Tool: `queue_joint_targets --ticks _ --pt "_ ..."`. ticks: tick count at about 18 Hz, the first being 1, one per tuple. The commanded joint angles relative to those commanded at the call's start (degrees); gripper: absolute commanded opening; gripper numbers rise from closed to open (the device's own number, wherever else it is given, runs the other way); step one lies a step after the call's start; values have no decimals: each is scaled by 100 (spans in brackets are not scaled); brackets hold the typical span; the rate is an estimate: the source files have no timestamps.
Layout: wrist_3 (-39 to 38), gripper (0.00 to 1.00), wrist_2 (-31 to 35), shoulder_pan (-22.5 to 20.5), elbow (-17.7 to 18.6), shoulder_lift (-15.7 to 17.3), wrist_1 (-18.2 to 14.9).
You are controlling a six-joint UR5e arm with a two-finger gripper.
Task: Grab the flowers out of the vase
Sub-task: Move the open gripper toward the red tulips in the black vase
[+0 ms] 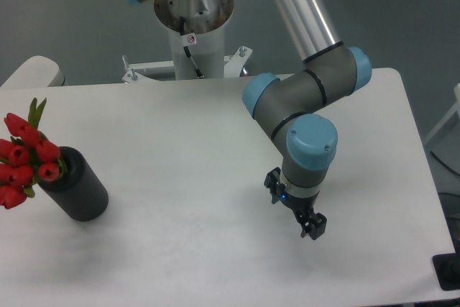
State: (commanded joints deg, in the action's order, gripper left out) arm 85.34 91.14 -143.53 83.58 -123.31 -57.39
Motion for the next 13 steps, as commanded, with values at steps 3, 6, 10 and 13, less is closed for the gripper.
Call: queue_joint_targets --ticks 3,6,10,13 --pt "9 100 26 9 -8 0 -9" --pt "-26 100 35 9 18 0 -9" --pt "-88 100 -402 0 499 447 -9" --pt "-88 100 -1097 9 931 930 -9"
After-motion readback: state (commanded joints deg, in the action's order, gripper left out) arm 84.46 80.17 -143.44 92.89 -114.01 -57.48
